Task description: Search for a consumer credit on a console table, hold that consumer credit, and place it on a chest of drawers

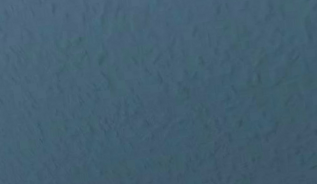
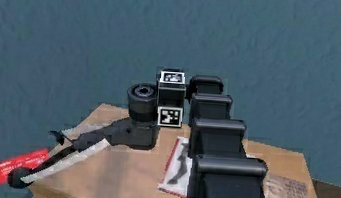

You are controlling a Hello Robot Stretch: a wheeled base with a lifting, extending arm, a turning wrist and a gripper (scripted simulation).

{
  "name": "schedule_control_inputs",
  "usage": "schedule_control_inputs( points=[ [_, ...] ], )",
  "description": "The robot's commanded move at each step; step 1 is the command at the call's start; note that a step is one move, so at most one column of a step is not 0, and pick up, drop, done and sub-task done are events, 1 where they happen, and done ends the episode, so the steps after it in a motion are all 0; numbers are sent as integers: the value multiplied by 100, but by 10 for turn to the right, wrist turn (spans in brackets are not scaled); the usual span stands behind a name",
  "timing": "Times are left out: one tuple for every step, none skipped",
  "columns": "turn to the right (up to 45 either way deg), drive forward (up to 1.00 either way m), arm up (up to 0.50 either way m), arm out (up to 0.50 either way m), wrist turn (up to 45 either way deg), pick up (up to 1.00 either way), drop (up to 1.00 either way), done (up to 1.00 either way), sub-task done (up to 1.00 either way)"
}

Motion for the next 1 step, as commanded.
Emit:
schedule_control_inputs(
  points=[
    [0,0,0,0,450,0,0,0,0]
  ],
)
